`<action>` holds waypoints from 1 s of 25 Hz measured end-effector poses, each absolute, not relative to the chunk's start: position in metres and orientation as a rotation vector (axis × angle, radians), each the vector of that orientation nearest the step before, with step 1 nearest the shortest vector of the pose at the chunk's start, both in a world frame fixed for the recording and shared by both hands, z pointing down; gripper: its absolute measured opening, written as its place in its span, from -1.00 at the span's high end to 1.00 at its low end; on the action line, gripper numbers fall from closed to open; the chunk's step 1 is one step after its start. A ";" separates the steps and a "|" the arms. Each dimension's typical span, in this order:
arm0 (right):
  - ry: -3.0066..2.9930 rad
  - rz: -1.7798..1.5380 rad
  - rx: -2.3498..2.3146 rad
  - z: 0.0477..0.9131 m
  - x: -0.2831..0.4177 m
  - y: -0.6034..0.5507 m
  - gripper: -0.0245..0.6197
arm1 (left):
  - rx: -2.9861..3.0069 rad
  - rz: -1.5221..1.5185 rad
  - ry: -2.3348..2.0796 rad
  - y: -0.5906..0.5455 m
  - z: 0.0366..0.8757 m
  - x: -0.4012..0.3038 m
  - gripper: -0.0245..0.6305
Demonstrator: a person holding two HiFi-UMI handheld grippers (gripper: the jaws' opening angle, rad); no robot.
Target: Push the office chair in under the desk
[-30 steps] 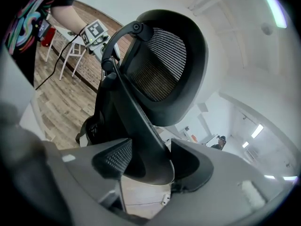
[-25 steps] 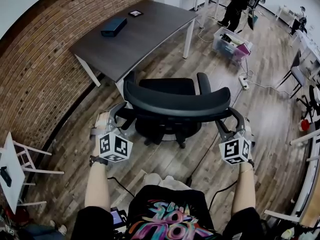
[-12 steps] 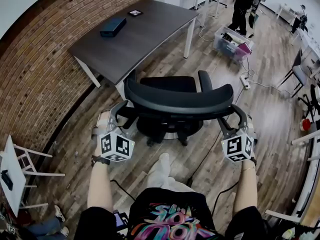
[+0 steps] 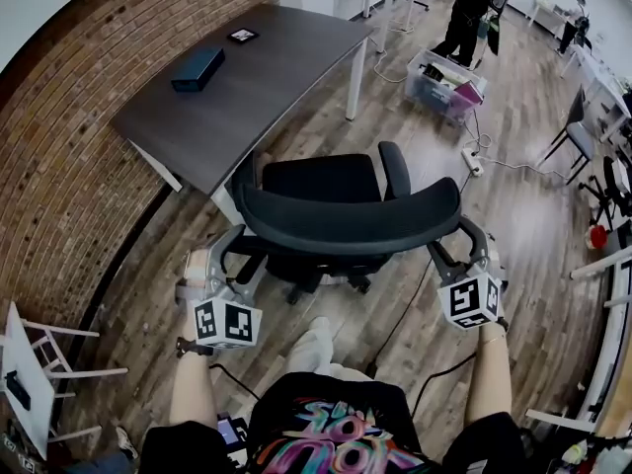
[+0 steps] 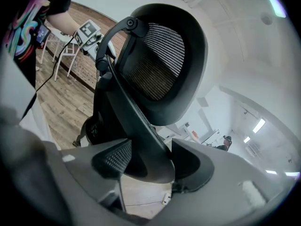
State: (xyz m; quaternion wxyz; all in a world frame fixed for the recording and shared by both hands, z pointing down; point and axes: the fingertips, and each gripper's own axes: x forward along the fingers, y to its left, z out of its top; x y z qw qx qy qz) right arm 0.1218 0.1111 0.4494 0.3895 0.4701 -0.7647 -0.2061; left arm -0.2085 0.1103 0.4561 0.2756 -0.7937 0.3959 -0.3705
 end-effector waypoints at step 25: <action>-1.910 -0.479 1.201 0.449 0.122 -0.045 0.10 | -2.119 -0.949 1.075 -0.042 0.453 -0.209 0.11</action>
